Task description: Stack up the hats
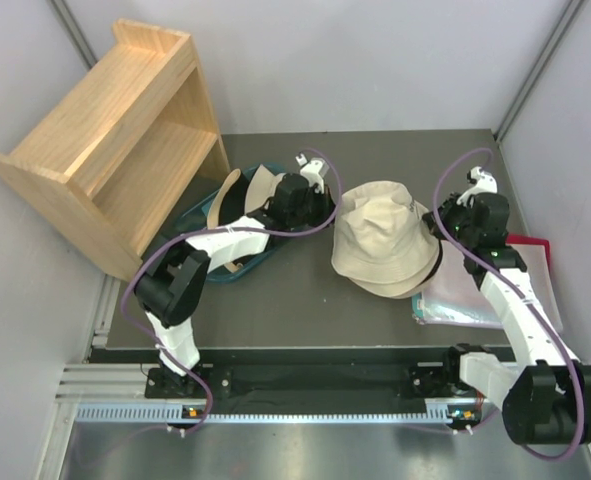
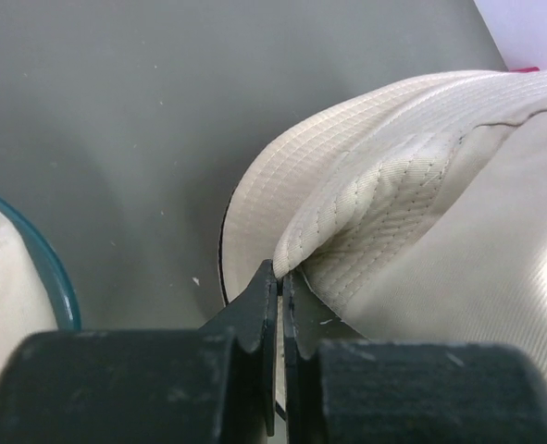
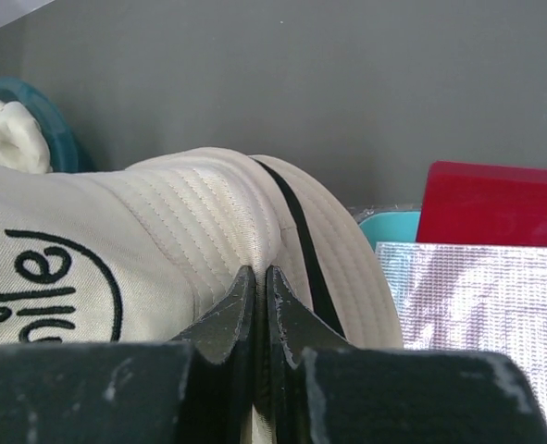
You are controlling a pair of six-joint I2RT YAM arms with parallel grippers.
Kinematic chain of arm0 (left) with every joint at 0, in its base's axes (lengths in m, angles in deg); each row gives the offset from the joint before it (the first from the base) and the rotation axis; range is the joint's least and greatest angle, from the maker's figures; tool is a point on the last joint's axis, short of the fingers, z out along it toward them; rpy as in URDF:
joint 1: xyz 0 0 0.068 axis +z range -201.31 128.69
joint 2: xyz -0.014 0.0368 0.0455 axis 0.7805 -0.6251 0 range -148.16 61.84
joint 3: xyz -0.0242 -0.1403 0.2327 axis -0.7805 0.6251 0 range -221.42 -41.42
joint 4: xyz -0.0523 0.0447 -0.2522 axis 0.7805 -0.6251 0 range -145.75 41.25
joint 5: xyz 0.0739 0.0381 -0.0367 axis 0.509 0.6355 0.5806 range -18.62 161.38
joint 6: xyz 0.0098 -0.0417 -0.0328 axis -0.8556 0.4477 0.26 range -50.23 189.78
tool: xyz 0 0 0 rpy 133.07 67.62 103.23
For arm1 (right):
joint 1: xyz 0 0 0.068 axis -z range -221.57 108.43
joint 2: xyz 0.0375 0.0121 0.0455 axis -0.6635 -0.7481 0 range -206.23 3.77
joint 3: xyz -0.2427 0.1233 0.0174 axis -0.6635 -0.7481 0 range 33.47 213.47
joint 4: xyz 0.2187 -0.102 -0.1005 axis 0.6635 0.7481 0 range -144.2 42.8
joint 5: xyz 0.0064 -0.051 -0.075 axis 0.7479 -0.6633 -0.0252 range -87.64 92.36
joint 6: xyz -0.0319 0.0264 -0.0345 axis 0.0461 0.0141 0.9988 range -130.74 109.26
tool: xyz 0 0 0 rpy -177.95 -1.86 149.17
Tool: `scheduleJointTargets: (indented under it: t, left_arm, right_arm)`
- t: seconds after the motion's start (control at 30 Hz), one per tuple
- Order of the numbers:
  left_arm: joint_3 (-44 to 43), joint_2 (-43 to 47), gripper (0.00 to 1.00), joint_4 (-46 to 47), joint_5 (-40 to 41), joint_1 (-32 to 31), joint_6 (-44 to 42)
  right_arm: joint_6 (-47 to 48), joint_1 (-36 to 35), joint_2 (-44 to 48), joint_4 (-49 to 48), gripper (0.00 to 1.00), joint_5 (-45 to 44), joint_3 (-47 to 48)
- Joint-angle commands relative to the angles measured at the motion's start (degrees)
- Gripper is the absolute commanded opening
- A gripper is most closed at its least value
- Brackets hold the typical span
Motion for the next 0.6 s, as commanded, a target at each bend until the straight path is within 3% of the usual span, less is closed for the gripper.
scheduleJointTargets:
  t: [0.0,0.07,0.1,0.17,0.2,0.3,0.4,0.57]
  left_arm:
    - [0.3,6.8,0.18,-2.6,4.1,1.0,-2.6]
    - [-0.8,8.4,0.37,-4.6,5.4,1.0,-3.7]
    - [-1.4,10.0,0.56,-5.6,6.1,1.2,-4.6]
    - [-1.8,11.7,0.68,-7.8,8.2,1.3,-5.4]
    - [-1.8,13.5,0.75,-9.8,10.4,1.5,-6.1]
    - [-0.3,18.0,0.87,-13.2,15.4,3.0,-6.4]
    - [2.5,22.9,0.94,-15.8,17.5,6.2,-6.3]
    - [7.9,29.1,0.99,-21.4,21.0,10.7,-5.2]
  right_arm:
    - [1.5,0.6,1.8,6.6,0.14,-6.1,-0.5]
    - [1.0,0.6,2.5,7.7,0.27,-5.4,1.0]
    - [1.0,0.9,2.8,8.2,0.39,-5.7,1.6]
    - [1.1,1.4,3.4,10.2,0.53,-6.5,3.7]
    - [1.0,2.3,3.5,10.8,0.67,-6.8,4.3]
    - [1.4,4.0,4.2,13.6,0.86,-8.5,7.0]
    - [2.2,6.8,5.1,15.7,0.96,-9.4,9.4]
    - [2.6,11.1,7.3,16.9,1.00,-9.1,10.0]
